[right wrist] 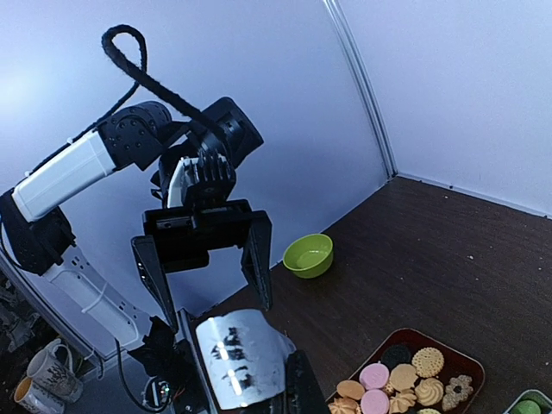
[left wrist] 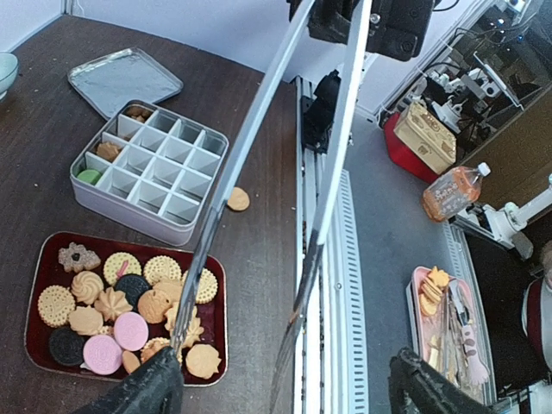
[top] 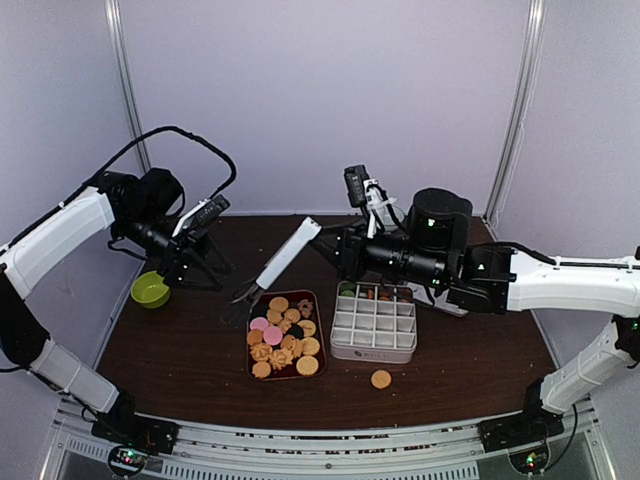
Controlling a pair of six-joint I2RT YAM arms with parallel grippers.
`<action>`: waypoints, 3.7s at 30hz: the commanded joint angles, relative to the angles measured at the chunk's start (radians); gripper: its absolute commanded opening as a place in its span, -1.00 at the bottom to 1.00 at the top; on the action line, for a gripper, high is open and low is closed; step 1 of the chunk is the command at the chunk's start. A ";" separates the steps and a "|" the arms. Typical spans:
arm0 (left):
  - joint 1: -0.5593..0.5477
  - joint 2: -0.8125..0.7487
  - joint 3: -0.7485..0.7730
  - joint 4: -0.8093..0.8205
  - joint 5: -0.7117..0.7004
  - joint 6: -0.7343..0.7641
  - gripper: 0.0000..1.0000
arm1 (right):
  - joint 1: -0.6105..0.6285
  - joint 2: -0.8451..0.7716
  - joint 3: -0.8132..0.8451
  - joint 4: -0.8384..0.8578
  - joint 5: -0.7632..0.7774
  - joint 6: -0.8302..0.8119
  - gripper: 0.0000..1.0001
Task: Pack the cookies
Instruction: Pass from the right arm to the left, then pass from the left arm to the right, then pick up the fake cookies from the center of the board.
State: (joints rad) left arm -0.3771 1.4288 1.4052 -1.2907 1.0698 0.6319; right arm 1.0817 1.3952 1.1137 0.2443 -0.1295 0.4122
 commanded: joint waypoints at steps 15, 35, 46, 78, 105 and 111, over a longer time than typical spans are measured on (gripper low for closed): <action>-0.072 0.051 -0.049 -0.114 0.032 0.167 -0.39 | -0.010 -0.013 0.053 0.084 -0.047 0.037 -1.00; -0.098 0.113 0.075 -0.263 0.022 0.257 -1.00 | -0.142 -0.016 -0.084 0.250 -0.426 0.217 0.70; -0.099 0.117 0.074 -0.254 0.018 0.243 -1.00 | -0.158 0.075 0.050 0.219 -0.576 0.199 0.74; -0.098 0.129 0.101 -0.353 0.002 0.323 -1.00 | -0.124 0.267 0.202 0.215 -0.755 0.274 -0.08; -0.026 -0.031 0.147 -0.065 -0.621 -0.076 0.47 | -0.055 -0.202 0.024 -0.707 0.037 -0.060 -0.44; -0.009 -0.102 0.133 0.053 -0.841 -0.147 0.76 | 0.016 -0.302 -0.029 -0.873 0.247 0.043 -0.45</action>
State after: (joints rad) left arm -0.4004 1.3777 1.5299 -1.3514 0.4191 0.5560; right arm 1.0618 1.1477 1.1179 -0.4744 -0.0853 0.3878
